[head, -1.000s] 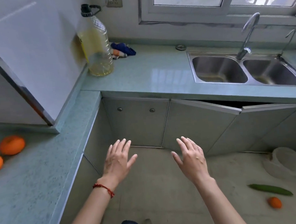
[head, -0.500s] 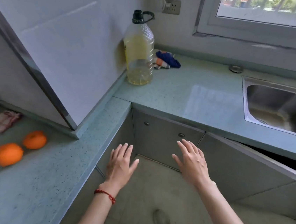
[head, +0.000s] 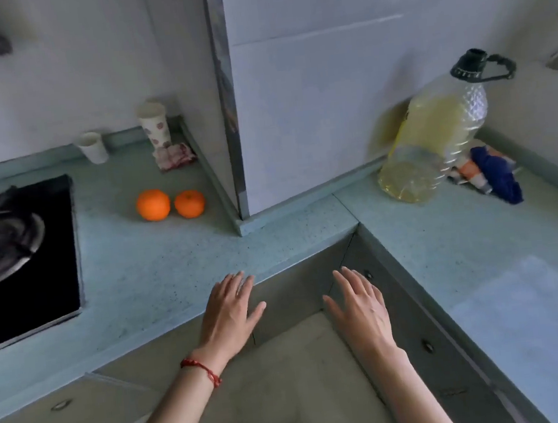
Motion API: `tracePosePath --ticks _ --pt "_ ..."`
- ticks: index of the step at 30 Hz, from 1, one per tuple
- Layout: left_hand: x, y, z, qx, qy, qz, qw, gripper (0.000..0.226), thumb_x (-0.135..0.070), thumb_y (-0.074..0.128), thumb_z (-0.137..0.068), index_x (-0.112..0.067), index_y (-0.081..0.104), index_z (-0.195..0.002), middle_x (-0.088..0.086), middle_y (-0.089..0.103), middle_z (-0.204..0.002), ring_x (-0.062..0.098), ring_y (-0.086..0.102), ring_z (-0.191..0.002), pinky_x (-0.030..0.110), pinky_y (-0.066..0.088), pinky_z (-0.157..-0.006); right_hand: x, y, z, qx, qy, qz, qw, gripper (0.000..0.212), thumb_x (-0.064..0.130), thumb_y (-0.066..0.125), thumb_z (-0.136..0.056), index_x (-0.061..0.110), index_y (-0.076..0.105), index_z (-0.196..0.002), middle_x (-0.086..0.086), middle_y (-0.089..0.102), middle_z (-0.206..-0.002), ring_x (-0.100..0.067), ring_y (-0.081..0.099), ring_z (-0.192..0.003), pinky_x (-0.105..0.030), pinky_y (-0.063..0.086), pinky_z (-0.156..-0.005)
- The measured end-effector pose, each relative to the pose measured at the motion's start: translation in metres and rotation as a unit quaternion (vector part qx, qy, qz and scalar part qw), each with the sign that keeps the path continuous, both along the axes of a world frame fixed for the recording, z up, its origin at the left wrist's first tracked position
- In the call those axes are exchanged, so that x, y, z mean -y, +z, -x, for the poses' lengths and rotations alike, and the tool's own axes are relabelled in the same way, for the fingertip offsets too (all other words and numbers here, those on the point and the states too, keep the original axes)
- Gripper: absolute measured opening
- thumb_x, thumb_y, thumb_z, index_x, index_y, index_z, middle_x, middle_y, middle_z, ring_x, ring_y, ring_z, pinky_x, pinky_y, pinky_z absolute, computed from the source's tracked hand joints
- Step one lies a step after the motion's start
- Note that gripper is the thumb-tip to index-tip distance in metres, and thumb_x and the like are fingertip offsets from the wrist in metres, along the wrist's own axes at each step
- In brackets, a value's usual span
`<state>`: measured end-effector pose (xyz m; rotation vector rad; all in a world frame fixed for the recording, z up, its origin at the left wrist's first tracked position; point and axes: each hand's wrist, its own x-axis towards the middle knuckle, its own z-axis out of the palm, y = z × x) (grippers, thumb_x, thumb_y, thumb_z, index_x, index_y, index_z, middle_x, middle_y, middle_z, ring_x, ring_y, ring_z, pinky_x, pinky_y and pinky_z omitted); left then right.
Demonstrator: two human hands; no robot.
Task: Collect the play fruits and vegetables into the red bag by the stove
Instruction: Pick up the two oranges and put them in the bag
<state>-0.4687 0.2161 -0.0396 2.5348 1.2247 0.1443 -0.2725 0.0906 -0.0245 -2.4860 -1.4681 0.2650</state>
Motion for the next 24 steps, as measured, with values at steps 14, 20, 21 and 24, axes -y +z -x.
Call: tracePosePath --ticks 14,20,21,24 --pt "-0.023 0.004 0.09 0.0 0.204 -0.01 0.979 0.059 -0.044 0.038 -0.093 -0.014 0.026 -0.142 0.008 0.026 -0.152 0.023 0.019 -0.142 0.038 0.013 -0.117 -0.117 -0.008 0.065 -0.016 0.237 -0.012 0.971 0.056 0.047 0.037 -0.093 0.018 0.029 -0.141 -0.004 0.03 -0.151 -0.019 0.022 -0.141 -0.035 0.02 -0.113" --pt "-0.07 0.0 0.106 0.007 0.212 -0.013 0.977 0.06 -0.045 0.037 -0.093 -0.013 0.025 -0.142 0.009 0.026 -0.152 0.025 0.018 -0.142 0.039 0.015 -0.118 -0.169 -0.012 0.083 -0.024 0.248 -0.022 0.968 0.057 0.047 0.038 -0.093 0.018 0.03 -0.141 -0.005 0.032 -0.15 -0.02 0.025 -0.14 -0.036 0.023 -0.111" --pt "-0.083 -0.002 0.108 0.012 0.209 -0.013 0.978 0.06 -0.045 0.037 -0.093 -0.013 0.025 -0.142 0.01 0.026 -0.152 0.025 0.018 -0.142 0.039 0.015 -0.118 -0.181 -0.012 0.086 -0.025 0.245 -0.025 0.969 0.056 0.047 0.038 -0.093 0.018 0.031 -0.141 -0.005 0.033 -0.149 -0.02 0.026 -0.139 -0.036 0.024 -0.111" --pt "-0.123 -0.003 0.114 0.011 0.195 -0.014 0.981 0.06 -0.045 0.036 -0.093 -0.013 0.024 -0.143 0.01 0.025 -0.153 0.025 0.017 -0.142 0.038 0.014 -0.117 -0.216 -0.011 0.094 -0.029 0.228 -0.028 0.973 0.057 0.048 0.037 -0.093 0.019 0.03 -0.141 -0.004 0.033 -0.149 -0.02 0.026 -0.139 -0.037 0.025 -0.111"
